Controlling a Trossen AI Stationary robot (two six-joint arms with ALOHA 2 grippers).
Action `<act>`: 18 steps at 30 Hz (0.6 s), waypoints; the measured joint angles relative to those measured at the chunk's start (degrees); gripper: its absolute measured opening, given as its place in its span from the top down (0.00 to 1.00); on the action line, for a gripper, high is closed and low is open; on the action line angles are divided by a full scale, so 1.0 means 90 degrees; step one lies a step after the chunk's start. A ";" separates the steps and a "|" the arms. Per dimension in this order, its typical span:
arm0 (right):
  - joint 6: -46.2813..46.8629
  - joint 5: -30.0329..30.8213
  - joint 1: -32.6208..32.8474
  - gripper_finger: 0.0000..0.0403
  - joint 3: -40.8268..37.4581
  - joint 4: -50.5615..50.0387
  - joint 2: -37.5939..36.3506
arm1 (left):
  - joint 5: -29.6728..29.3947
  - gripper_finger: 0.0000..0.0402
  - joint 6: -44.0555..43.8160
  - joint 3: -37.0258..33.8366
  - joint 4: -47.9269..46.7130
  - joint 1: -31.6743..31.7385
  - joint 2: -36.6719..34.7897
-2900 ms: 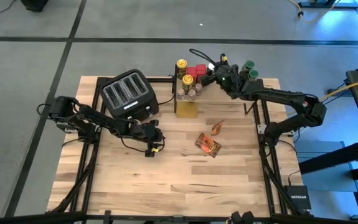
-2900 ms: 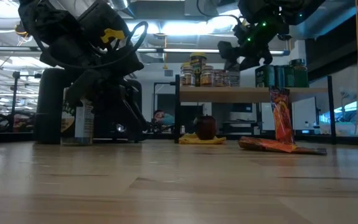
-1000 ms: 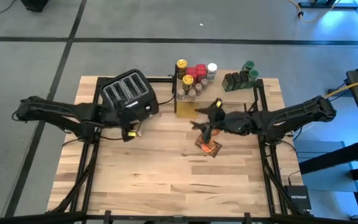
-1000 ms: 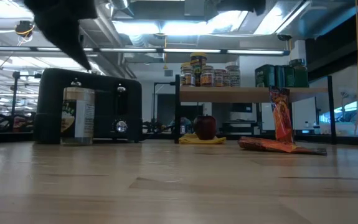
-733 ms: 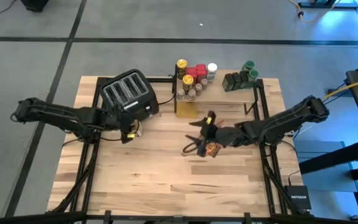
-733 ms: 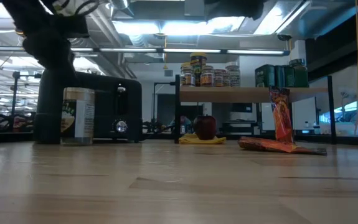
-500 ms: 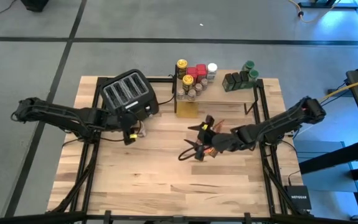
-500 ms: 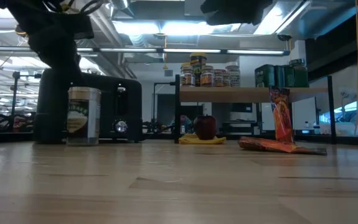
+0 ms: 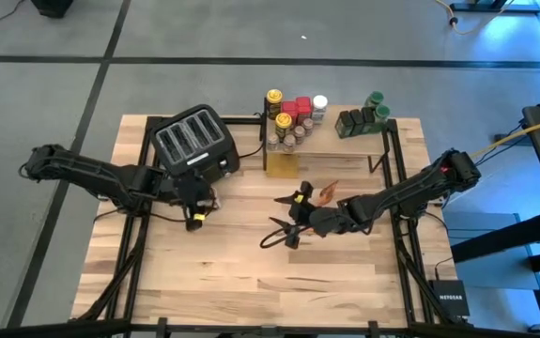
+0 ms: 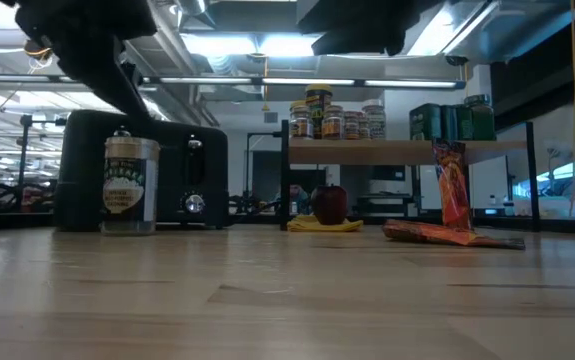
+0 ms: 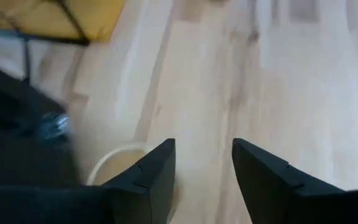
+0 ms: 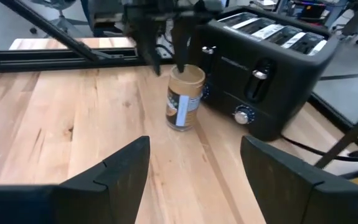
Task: Shelf spices
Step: Put the gold seasoning bottle on the shelf
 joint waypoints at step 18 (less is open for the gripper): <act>-0.0003 -0.0119 -0.0005 0.36 0.0000 0.0025 0.0089 | -0.0329 0.62 -0.0136 -0.0191 -0.0598 0.0111 0.0034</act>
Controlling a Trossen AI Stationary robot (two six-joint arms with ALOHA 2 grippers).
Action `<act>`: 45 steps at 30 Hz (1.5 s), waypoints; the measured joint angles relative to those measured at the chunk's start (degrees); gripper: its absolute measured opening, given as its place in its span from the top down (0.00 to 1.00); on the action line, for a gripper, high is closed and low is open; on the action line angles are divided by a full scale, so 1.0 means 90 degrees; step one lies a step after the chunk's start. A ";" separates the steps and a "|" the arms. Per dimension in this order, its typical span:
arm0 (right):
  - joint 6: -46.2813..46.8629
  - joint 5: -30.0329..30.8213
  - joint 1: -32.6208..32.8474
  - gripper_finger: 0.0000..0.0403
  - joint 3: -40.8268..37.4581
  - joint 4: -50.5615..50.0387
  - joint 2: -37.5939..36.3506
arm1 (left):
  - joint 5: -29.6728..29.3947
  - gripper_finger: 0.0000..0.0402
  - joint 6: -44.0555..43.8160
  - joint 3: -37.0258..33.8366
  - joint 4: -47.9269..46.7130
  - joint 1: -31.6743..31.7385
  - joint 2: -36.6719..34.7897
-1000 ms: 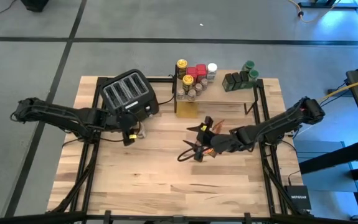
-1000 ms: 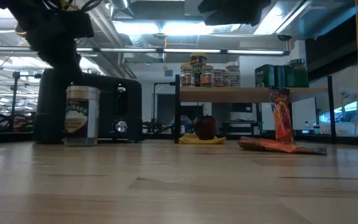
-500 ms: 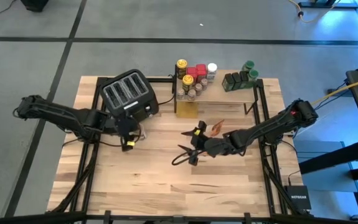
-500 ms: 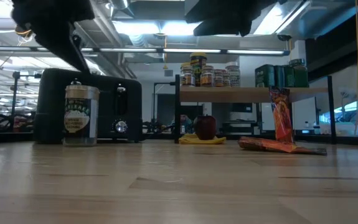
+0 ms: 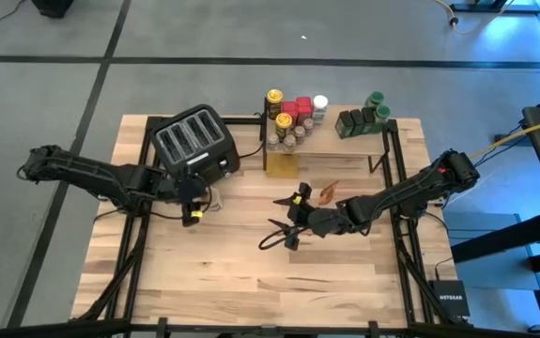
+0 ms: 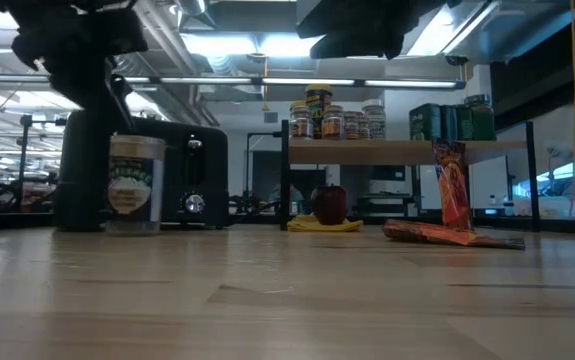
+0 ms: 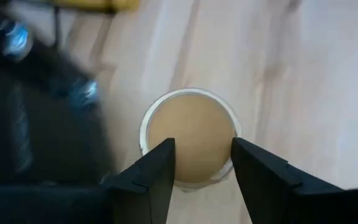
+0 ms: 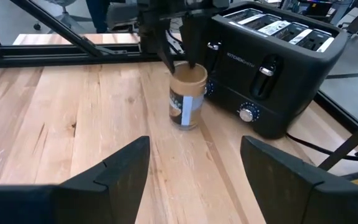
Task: Shelf spices
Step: Put the gold seasoning bottle on the shelf
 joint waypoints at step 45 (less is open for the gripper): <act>0.0127 -0.0944 -0.0622 0.04 0.0005 0.1180 0.1298 | -0.1039 0.62 -0.1883 -0.1236 0.0569 -0.2019 -0.0114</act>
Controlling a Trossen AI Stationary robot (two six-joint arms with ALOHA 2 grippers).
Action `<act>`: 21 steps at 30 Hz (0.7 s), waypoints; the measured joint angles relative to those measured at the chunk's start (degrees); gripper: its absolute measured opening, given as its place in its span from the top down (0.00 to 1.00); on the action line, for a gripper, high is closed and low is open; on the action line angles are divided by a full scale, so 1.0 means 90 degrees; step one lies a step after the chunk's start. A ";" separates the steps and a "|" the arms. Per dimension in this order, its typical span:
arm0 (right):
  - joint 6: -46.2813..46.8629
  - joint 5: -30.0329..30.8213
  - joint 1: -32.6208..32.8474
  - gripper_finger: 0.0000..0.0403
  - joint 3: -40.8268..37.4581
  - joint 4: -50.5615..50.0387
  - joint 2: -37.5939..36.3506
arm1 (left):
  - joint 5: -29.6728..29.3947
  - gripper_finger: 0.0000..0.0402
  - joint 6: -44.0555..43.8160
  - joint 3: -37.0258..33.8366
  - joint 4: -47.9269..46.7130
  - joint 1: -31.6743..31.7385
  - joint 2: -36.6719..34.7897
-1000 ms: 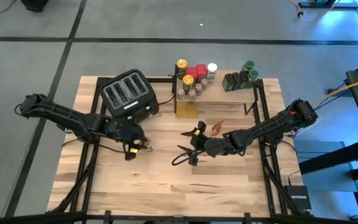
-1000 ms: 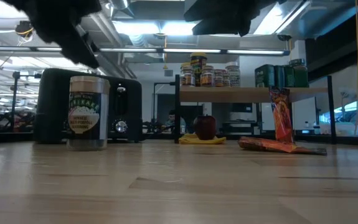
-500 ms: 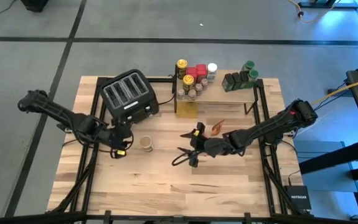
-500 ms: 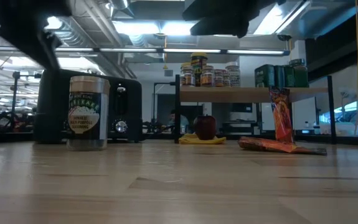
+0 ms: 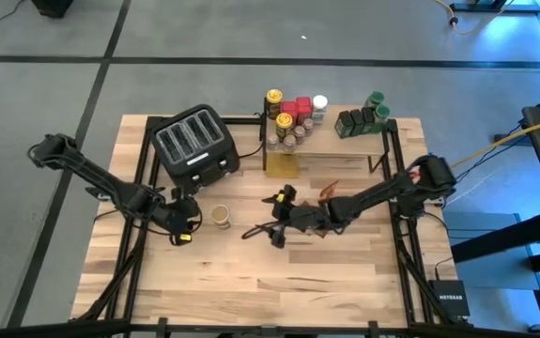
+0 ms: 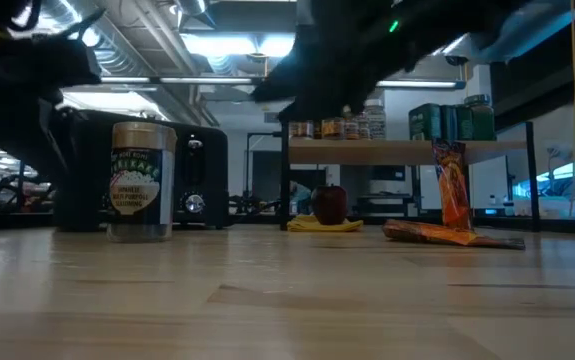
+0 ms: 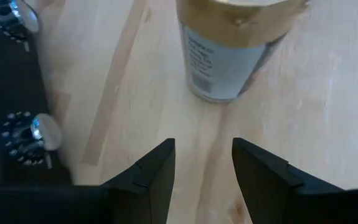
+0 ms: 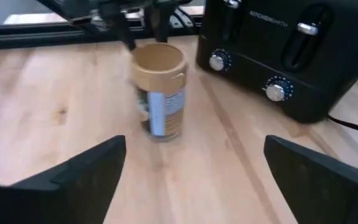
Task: Shelf spices
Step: Put the gold seasoning bottle on the shelf
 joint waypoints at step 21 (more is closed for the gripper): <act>-0.0443 -0.0840 -0.0457 0.07 0.0461 0.2605 0.2003 | 0.0058 0.62 0.1368 -0.1129 0.3742 0.0576 0.0665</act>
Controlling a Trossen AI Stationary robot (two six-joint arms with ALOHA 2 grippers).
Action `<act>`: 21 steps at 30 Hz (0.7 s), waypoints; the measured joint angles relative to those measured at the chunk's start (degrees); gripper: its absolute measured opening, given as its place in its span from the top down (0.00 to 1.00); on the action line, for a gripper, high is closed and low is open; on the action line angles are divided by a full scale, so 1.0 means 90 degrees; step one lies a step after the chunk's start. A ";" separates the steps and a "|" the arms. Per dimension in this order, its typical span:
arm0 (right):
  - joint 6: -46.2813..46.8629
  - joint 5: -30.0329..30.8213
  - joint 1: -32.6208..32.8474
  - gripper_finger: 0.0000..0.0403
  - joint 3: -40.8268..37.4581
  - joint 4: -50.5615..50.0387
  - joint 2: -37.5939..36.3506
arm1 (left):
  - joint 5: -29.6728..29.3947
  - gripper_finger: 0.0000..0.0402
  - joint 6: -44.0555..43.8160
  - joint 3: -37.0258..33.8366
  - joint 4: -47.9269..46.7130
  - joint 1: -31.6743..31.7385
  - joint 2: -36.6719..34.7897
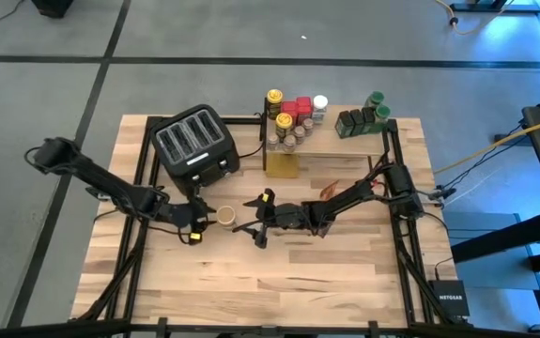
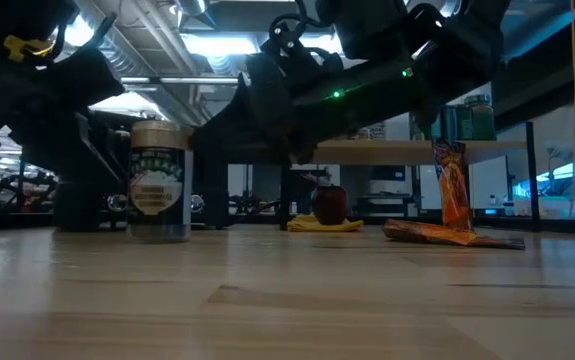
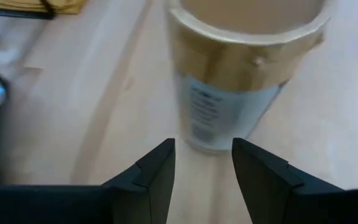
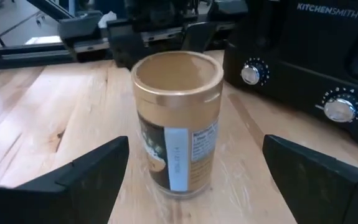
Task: Shelf spices
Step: Put the gold seasoning bottle on the shelf
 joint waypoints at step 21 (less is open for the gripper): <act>0.1252 -0.0347 0.0000 0.07 0.0119 -0.0153 0.0167 | 0.0315 0.62 0.0338 0.0007 0.2684 0.0015 0.1709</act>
